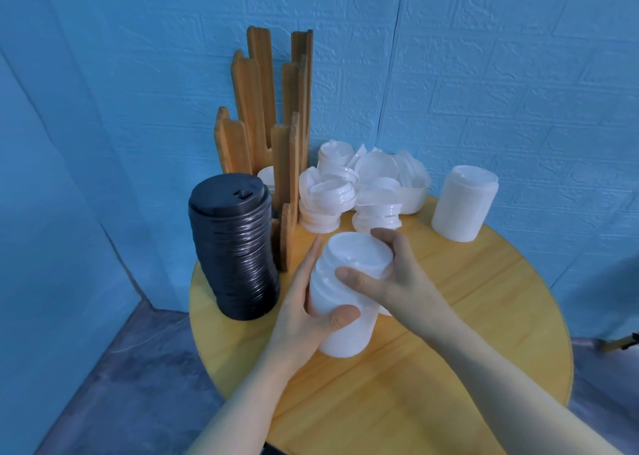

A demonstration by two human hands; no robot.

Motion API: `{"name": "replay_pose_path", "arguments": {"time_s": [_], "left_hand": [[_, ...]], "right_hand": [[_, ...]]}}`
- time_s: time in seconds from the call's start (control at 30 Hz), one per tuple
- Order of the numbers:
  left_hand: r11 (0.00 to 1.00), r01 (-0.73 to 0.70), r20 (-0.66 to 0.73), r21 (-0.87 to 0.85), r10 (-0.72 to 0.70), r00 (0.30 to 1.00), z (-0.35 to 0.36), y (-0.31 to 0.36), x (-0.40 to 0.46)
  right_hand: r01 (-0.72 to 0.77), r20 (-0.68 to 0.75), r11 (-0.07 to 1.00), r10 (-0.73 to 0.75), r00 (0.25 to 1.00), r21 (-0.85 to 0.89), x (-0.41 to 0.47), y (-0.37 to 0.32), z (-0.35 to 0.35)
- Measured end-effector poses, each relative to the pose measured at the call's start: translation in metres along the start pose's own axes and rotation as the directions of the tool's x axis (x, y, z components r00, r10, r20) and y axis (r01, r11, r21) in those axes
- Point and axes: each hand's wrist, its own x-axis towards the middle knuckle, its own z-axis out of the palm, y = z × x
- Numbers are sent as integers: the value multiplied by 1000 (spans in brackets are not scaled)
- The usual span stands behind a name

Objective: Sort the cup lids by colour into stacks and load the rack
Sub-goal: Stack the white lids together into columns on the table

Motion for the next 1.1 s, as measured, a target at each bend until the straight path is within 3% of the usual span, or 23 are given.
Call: {"name": "replay_pose_path", "arguments": {"time_s": [0.1,0.27,0.4,0.57,0.67,0.8,0.9,0.97,1.03,1.1], "left_hand": [[1000,22,-4,-4,-22,1000,1,2,0],[1000,8,-14,3,-8,1000,2,1,0],[1000,8,-24,10,-8,1000,1,1,-1],[999,33,-28,-7,-33,999,2,8,-1],[999,35,-28,-8,-36,999,3,8,-2],[998,55,-21,-12,-55,998,1,4,-2],[999,34,-11,8,-34,999,1,2,-3],[1000,19,-11,21,-19,1000,1,1,-2],[1000,17,-12,22,-17,1000,1,0,-2],[1000,15,-17,15,-14,1000,1,1,-1]], "right_hand": [[7,33,1000,-8,999,18,-2,-1,5],[34,44,959,-22,999,-281,-7,-9,8],[73,72,914,-48,996,-400,-9,-11,6],[80,273,991,-47,961,-109,-2,-8,-13],[111,302,989,-77,950,-95,-2,-7,-15],[148,240,965,-94,966,-218,0,-8,-9],[205,150,830,-148,978,-519,-3,-12,-1],[217,118,748,-185,976,-627,-5,-15,5],[220,108,765,-195,975,-605,-6,-13,9],[213,113,882,-182,977,-420,-8,-5,9]]}}
